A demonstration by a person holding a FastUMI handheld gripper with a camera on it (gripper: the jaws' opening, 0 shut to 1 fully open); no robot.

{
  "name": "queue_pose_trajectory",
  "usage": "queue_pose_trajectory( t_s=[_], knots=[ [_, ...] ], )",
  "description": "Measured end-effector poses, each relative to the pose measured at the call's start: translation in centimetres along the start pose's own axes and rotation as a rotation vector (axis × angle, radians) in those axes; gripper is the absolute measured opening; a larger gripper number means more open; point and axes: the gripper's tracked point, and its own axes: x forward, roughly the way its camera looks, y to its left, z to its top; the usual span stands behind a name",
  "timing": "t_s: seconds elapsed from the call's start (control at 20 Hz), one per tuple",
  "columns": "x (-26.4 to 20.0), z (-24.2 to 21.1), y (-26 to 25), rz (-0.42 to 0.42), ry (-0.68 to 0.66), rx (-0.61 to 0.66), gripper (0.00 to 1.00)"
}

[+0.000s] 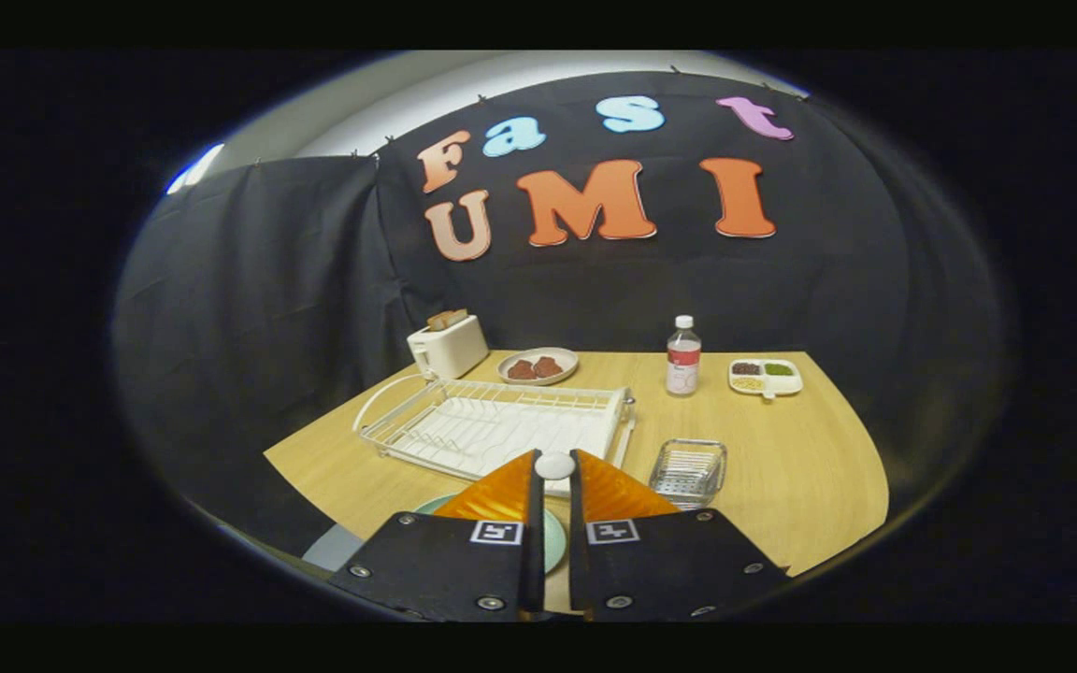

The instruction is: Take the plate from the dish rack, then take the spoon from the basket and place it into the plate.

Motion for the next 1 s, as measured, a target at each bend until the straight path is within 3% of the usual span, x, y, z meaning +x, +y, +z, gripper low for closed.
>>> queue_pose_trajectory(
  t_s=[0.6,1.0],
  knots=[
    [4.1,-7.6,5.9,0.175,0.170,0.001,0.11],
    [5.3,-9.9,7.8,0.218,0.223,0.005,0.11]
  ],
)
